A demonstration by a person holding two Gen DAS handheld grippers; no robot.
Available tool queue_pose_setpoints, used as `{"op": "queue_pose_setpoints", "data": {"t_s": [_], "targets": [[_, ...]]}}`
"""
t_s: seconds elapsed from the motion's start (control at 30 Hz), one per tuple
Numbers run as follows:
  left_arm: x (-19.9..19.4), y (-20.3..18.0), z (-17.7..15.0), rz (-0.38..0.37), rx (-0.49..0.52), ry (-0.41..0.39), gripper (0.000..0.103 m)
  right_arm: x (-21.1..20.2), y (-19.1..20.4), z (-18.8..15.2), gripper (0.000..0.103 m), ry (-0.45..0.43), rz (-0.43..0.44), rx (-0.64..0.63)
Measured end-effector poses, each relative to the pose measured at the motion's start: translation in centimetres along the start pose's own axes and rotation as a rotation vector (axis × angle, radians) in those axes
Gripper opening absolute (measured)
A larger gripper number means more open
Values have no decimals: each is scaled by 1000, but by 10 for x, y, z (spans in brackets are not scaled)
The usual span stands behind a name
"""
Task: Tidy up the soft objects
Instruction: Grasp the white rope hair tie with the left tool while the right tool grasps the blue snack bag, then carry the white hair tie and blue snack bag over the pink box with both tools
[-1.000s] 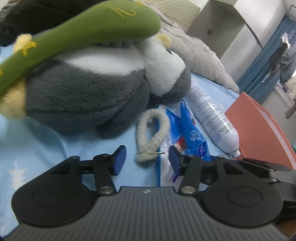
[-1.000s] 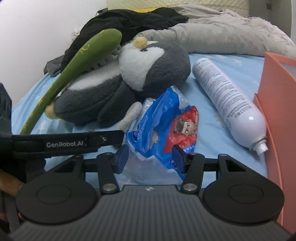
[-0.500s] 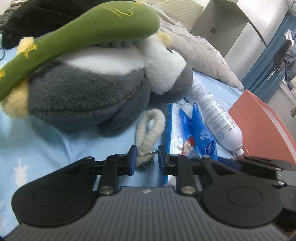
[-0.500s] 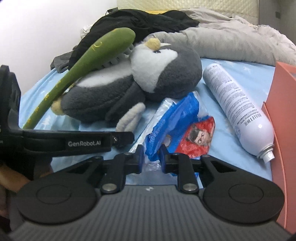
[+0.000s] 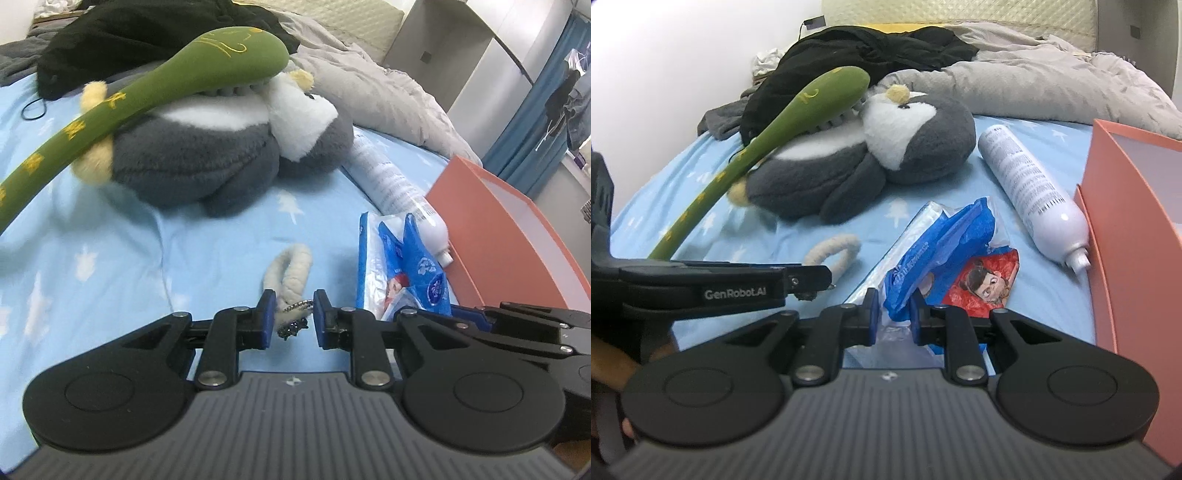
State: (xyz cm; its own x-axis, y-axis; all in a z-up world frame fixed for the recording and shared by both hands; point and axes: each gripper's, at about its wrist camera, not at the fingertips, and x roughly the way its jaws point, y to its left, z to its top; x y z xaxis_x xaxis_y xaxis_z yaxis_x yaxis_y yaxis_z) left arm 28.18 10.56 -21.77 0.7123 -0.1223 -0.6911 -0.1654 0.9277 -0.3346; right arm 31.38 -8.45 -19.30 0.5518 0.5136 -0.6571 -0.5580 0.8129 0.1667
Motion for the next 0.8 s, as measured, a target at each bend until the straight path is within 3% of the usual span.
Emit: {"op": "queue_pose_setpoints", "data": {"t_s": [0.4, 0.8], "targets": [[-71, -27, -33, 24, 5, -35, 26, -57, 11, -34, 21, 14, -13, -24], [-137, -55, -41, -2, -23, -90, 26, -125, 25, -34, 20, -7, -41, -27]]}}
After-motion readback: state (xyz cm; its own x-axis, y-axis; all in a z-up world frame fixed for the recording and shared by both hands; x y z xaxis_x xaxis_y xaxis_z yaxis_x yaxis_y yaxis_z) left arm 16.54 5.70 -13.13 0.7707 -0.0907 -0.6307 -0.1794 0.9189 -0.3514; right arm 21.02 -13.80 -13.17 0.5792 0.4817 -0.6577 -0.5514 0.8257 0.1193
